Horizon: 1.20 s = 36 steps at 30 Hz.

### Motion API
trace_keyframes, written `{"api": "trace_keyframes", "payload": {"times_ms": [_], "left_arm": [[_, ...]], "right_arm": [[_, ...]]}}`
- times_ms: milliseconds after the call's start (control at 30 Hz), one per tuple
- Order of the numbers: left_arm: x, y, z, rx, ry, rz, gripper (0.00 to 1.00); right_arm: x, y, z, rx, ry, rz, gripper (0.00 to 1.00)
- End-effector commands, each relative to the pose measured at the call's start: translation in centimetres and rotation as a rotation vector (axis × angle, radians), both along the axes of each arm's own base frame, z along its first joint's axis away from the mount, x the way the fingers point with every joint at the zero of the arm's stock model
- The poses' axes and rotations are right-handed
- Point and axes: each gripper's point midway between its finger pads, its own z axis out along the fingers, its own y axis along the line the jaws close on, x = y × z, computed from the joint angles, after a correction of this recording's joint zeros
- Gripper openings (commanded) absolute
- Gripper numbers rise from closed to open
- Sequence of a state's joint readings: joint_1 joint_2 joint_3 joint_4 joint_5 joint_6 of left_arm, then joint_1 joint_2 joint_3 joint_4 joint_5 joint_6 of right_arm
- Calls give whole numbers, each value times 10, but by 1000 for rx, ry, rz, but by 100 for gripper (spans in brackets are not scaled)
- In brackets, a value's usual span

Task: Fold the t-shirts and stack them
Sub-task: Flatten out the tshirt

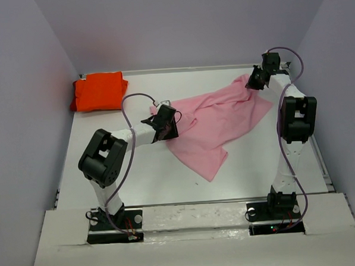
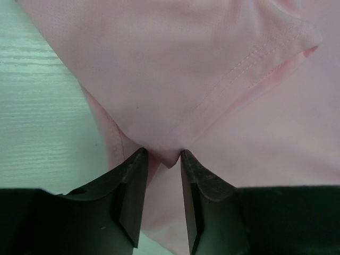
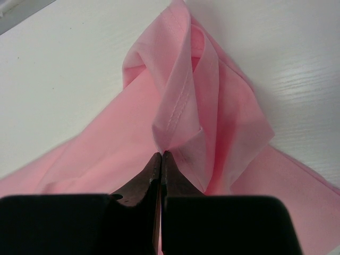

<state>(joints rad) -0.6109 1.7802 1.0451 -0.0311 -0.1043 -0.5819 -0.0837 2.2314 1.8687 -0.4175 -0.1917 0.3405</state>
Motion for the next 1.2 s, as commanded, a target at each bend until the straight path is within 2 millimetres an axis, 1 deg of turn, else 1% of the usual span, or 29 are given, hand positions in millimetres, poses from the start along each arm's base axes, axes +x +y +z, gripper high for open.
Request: {"api": "trace_keyframes", "payload": {"times_ms": [0,67,100,133,167,200,233,300,433,467,533,600,633,667,700,733,767,800,833,867,900,933,967,1000,1033,1167], "left_arm": [[15,-8,11,-17,-43,-12,41],[15,-9,9,-16,-38,-17,37],[16,-10,8,-17,-37,-22,29],[17,-10,9,-18,-38,-22,29],[17,-10,8,-18,-36,-22,22],[17,-10,8,-18,-36,-24,9],[18,-11,9,-20,-38,-24,1],[23,-11,14,-30,-65,-16,0],[22,-9,23,-32,-86,-16,0],[22,-7,33,-36,-109,-13,0],[24,-2,46,-23,-140,-11,0],[24,7,72,12,-178,-8,0],[25,11,92,12,-219,-4,0],[26,17,104,32,-246,8,0],[28,21,118,37,-276,13,0],[27,26,144,40,-325,5,0],[27,32,157,54,-354,17,0],[25,38,169,65,-373,21,0],[26,41,186,61,-406,22,0],[23,47,207,49,-449,26,0],[22,55,217,59,-471,23,0],[22,58,232,53,-500,25,0],[19,67,250,53,-541,29,0],[17,72,261,55,-563,32,0],[13,78,277,48,-602,40,0],[5,96,305,56,-692,70,0]], "right_arm": [[10,2,35,-6,-94,11,0],[10,2,36,-8,-95,10,0],[10,2,36,-9,-95,9,0],[10,2,36,-10,-95,10,0],[10,2,36,-11,-95,9,0],[10,2,37,-12,-97,10,0],[10,1,37,-13,-97,9,0],[9,1,37,-15,-97,10,0],[6,2,40,-9,-98,9,0],[5,3,45,-9,-106,10,0],[3,3,49,-5,-111,9,0],[-1,3,59,-7,-127,1,0],[-2,1,64,-10,-136,-7,0],[-5,1,74,-13,-154,-10,0],[-6,1,72,-12,-148,-16,0],[-9,0,87,-14,-173,-26,0],[-11,-1,93,-17,-182,-30,0],[-18,-1,105,-21,-203,-36,0],[-22,-3,111,-23,-214,-52,0],[-25,-3,119,-22,-236,-58,0],[-35,-3,133,-22,-260,-63,0],[-39,-2,140,-17,-279,-67,0],[-42,-1,150,-12,-310,-64,0],[-53,0,164,-6,-335,-71,0],[-57,2,174,1,-363,-71,0],[-77,8,203,27,-421,-62,0]]}}
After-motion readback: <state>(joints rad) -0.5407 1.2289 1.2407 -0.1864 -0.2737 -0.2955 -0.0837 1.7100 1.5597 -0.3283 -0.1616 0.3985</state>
